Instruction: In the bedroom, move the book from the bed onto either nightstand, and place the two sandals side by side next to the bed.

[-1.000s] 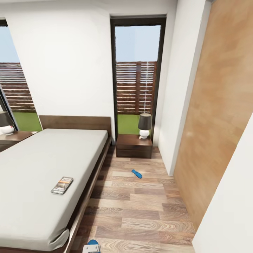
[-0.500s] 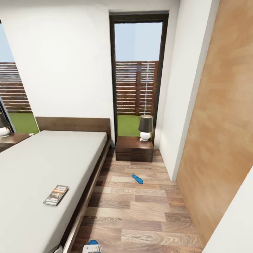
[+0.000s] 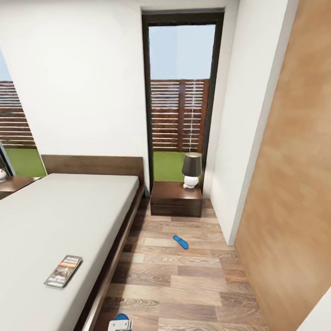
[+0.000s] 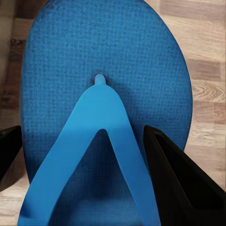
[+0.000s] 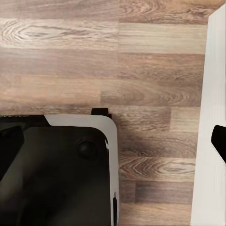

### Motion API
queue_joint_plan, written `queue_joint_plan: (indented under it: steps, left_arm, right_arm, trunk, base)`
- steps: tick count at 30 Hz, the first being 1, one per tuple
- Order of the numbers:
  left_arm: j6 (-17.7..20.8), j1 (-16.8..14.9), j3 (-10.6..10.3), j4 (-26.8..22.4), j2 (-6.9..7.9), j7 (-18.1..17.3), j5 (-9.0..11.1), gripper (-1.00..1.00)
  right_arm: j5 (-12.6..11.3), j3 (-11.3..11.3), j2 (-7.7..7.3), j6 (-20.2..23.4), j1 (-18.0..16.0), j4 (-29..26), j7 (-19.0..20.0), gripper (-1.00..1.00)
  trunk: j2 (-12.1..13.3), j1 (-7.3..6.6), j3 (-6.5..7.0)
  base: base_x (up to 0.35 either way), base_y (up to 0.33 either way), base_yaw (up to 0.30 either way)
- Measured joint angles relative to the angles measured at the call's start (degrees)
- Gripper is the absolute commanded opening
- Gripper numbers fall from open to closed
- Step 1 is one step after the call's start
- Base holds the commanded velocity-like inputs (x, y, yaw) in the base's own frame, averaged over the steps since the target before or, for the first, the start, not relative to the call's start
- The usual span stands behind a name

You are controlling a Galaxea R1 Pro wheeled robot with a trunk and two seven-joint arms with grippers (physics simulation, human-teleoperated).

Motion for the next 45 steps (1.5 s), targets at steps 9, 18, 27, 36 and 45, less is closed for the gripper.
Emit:
queue_joint_plan:
  steps: [9, 18, 27, 36, 45]
  left_arm:
    - [0.0, 0.0, 0.0, 0.0, 0.00, 0.0, 0.0, -1.00]
    - [0.0, 0.0, 0.0, 0.0, 0.00, 0.0, 0.0, -1.00]
    - [0.0, 0.0, 0.0, 0.0, 0.00, 0.0, 0.0, -1.00]
    - [0.0, 0.0, 0.0, 0.0, 0.00, 0.0, 0.0, -1.00]
    - [0.0, 0.0, 0.0, 0.0, 0.00, 0.0, 0.0, -1.00]
  right_arm:
    - [0.0, 0.0, 0.01, 0.0, 0.0, 0.0, 0.0, 1.00]
    - [0.0, 0.0, 0.01, 0.0, 0.0, 0.0, 0.0, 1.00]
    - [0.0, 0.0, 0.00, 0.0, 0.0, 0.0, 0.0, 1.00]
    - [0.0, 0.0, 0.00, 0.0, 0.0, 0.0, 0.0, 1.00]
    - [-0.1, 0.0, 0.07, 0.0, 0.0, 0.0, 0.0, 1.00]
  trunk:
    - [0.0, 0.00, 0.00]
    - [0.0, 0.00, 0.00]
    - [0.0, 0.00, 0.00]
    - [0.0, 0.00, 0.00]
    - [0.0, 0.00, 0.00]
  base:
    - [0.313, -0.007, 0.000]
    - [0.313, -0.076, 0.000]
    - [0.313, -0.093, 0.000]
    - [0.313, -0.094, 0.000]
    - [0.314, -0.048, 0.000]
